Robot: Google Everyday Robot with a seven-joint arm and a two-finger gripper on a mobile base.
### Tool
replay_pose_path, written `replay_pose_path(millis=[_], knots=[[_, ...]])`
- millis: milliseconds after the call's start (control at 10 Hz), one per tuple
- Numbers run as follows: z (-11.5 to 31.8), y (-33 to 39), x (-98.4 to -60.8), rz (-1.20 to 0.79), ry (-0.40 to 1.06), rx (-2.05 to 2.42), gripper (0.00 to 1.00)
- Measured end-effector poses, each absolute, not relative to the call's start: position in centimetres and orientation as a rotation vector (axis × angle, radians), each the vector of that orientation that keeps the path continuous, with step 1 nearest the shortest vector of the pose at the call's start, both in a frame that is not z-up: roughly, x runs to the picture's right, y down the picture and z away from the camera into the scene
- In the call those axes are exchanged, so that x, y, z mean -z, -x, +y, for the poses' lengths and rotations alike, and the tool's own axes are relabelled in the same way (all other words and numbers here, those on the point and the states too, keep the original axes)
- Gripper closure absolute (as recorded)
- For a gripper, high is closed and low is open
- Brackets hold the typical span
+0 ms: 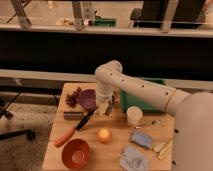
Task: Place brush in table surface
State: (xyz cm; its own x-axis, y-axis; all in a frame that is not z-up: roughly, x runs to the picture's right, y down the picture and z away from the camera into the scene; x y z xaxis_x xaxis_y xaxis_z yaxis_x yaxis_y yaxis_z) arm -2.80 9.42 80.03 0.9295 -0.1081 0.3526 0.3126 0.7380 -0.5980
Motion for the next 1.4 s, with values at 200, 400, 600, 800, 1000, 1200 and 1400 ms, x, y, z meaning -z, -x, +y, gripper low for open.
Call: replay_pose_path(millis=[200,400,600,800,1000,1200,1400], knots=[[9.9,1.9,-79.8,-0.291,0.709,0.222,1.00],[10.6,1.2,-80.5,-0.281,0.703,0.207,1.00],[11.2,1.0,-80.9,-0.285,0.693,0.202,1.00],[11.8,0.7,-81.3,-0.287,0.689,0.196,1.00],[12.3,0.7,-81.7,-0.287,0.695,0.193,1.00],[12.5,1.0,-82.1,-0.289,0.699,0.188,0.88],[12.7,0.9,-82.2,-0.286,0.711,0.188,0.67]])
